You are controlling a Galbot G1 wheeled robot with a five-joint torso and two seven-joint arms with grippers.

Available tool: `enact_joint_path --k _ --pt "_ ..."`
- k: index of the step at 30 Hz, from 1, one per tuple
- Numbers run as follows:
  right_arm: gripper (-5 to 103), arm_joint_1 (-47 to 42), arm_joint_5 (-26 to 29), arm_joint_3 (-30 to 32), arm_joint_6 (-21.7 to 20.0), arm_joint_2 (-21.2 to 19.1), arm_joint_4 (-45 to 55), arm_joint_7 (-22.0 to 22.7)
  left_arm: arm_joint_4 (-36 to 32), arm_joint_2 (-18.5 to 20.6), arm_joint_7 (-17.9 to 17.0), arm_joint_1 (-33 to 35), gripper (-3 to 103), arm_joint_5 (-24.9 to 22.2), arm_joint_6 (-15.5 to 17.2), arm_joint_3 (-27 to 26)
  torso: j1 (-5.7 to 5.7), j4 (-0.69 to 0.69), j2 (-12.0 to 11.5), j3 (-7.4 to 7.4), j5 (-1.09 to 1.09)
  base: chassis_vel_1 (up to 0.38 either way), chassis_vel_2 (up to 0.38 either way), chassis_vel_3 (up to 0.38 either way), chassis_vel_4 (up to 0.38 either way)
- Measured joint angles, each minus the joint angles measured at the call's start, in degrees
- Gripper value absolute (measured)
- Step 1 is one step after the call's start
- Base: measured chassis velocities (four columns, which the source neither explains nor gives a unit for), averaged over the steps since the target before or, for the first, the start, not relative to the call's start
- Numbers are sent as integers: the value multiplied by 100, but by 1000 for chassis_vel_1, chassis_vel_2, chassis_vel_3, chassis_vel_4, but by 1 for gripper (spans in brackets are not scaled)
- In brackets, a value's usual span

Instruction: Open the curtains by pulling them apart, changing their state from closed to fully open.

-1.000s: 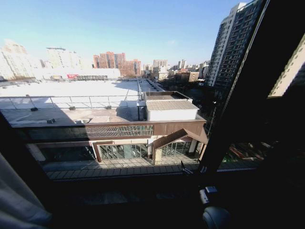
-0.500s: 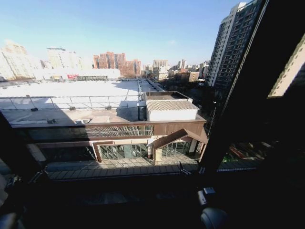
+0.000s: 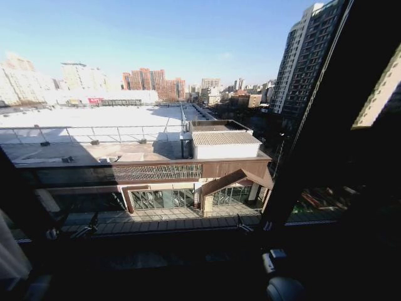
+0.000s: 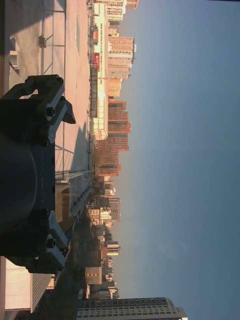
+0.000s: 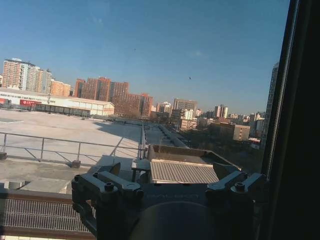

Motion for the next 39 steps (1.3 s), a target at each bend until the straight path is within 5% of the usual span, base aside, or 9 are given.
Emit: enact_joint_path --k 8,17,30,39 --pt "100 37 -30 -15 -18 21 3 -1 -84 -54 -140 -3 100 -10 140 156 0 0 0 0 0 -86 -82 87 75" --pt "100 53 -37 -24 -18 83 -36 -1 -529 -227 -691 -37 100 52 515 580 0 0 0 0 1 -220 -223 218 221" --pt "100 -17 -54 -46 -18 127 65 -5 -661 -289 -726 -17 100 273 541 647 0 -2 -1 1 1 -307 -341 289 342" --pt "100 -94 -38 -36 -34 104 201 23 -669 -325 -713 2 100 301 491 606 -1 0 0 0 -3 64 -250 -28 243"
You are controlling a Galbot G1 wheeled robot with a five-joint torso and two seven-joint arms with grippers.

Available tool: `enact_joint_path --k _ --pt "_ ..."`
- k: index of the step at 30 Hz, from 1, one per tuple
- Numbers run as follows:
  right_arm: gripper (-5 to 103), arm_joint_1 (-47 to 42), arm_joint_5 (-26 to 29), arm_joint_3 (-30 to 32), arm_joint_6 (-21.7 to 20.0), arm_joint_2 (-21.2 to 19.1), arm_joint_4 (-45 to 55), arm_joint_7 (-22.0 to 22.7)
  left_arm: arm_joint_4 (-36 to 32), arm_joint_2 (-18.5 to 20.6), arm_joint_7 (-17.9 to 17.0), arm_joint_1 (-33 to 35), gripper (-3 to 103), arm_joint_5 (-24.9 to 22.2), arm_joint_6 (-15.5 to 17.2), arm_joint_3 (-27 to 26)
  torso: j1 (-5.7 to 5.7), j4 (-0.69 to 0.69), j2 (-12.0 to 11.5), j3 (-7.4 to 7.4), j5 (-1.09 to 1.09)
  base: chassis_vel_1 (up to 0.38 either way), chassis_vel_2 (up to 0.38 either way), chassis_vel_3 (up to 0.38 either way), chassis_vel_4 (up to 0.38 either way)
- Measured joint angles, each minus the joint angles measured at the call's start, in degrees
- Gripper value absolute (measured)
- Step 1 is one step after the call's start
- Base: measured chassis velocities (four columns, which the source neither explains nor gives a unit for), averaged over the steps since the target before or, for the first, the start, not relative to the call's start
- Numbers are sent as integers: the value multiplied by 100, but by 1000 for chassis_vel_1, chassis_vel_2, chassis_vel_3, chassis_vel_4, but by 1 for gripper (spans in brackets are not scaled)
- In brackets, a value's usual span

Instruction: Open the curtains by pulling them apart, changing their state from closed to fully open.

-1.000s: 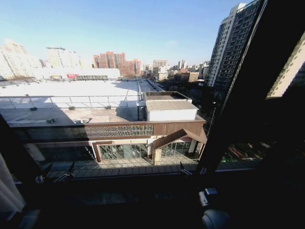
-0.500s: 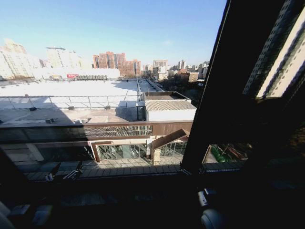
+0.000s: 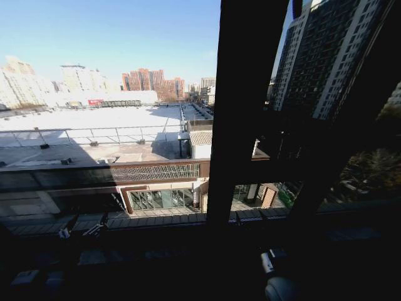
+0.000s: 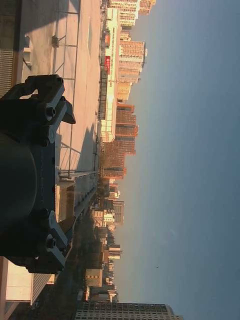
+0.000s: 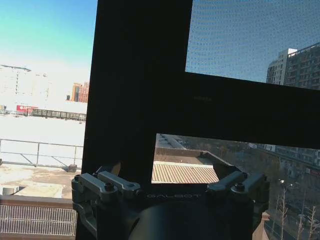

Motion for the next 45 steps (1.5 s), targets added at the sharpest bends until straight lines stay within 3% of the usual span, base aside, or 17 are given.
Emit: enact_joint_path --k 16,26,45 --pt "100 -270 4 31 6 20 176 26 -108 -117 52 294 100 56 -384 -55 -6 -1 5 -3 6 128 -274 -162 279" --pt "100 -238 12 29 22 -23 208 27 -205 -184 55 322 100 106 -396 -72 5 0 -3 2 3 -205 -240 229 241" --pt "100 -99 155 96 34 -138 71 37 -161 -307 64 201 100 269 -387 2 0 0 0 0 3 -269 -454 271 456"
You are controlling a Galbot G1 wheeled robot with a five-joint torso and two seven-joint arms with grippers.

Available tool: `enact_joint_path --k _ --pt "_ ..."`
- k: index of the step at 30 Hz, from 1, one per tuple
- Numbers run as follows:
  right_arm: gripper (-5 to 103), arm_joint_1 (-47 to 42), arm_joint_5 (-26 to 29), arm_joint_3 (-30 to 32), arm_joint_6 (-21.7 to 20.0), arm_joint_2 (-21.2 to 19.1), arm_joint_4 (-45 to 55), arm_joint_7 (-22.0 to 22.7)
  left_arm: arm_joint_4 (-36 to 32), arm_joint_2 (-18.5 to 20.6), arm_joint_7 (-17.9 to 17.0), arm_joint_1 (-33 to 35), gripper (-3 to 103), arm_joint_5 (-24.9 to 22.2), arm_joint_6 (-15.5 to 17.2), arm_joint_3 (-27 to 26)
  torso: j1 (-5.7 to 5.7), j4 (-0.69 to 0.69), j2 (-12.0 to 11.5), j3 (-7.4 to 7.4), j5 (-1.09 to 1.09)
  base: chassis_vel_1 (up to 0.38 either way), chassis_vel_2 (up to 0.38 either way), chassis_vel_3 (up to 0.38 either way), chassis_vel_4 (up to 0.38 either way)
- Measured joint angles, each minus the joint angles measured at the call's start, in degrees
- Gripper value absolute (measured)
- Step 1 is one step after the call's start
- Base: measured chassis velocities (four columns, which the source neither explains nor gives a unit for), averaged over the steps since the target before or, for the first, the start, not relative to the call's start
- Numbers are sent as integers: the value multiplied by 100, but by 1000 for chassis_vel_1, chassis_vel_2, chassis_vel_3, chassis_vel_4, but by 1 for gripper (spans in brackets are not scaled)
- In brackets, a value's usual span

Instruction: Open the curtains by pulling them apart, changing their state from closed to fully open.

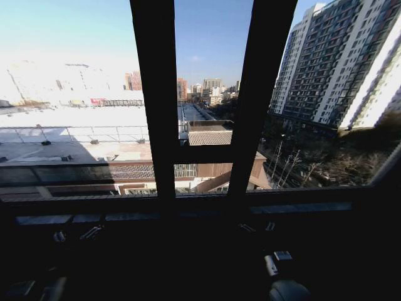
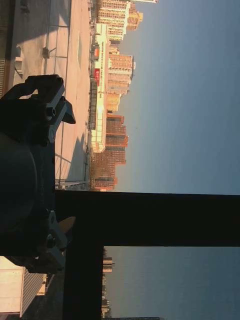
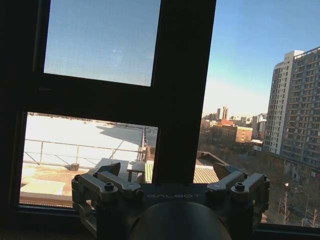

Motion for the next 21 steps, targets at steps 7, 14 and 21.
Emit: enact_joint_path --k 7,14,21 --pt "100 105 9 -40 -4 0 -90 3 59 4 0 -44 100 6 4 -8 1 -1 0 0 2 -191 -408 179 410" --pt "100 151 19 -27 -4 -20 -188 6 120 -18 -1 -96 100 40 3 23 2 0 0 1 1 -83 -359 75 374" --pt "100 226 31 -29 -2 -20 -265 12 143 11 -1 -152 100 63 26 39 1 0 0 1 1 4 -338 -2 338"
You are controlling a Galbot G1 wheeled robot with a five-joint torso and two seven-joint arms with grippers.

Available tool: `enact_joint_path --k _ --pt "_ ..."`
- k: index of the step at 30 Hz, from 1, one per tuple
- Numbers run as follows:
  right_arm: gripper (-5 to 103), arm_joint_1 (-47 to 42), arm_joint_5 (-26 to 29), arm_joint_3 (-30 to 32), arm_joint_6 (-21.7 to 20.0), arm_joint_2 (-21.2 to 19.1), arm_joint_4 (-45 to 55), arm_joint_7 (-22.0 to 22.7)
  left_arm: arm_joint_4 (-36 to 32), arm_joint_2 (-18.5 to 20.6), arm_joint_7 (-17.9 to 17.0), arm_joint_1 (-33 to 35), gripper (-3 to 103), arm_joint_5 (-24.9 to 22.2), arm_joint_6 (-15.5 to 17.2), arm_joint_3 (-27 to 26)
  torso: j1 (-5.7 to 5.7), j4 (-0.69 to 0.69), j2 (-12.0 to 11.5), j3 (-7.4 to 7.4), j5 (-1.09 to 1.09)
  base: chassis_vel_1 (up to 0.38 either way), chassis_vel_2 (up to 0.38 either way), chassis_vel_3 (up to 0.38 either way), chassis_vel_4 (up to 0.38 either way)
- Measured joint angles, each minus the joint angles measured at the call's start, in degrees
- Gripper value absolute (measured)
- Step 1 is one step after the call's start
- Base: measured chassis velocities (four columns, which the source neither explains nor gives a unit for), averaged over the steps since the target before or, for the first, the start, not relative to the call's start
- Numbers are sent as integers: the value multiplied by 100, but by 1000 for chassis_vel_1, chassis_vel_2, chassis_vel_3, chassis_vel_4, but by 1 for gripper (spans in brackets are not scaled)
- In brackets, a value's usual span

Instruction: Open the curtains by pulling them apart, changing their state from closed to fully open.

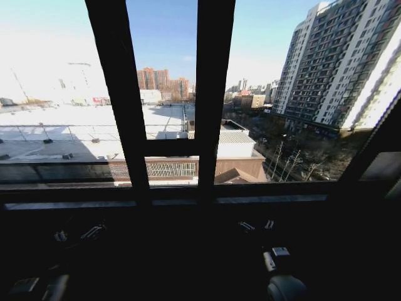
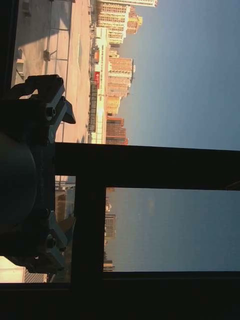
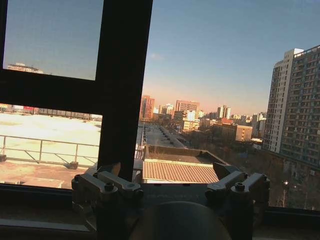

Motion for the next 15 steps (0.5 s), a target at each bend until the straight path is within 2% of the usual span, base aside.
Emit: enact_joint_path --k 15 --pt "100 38 -33 -65 2 74 -40 1 107 59 -1 27 100 -39 -47 -44 0 0 0 0 -1 62 -353 -61 361"
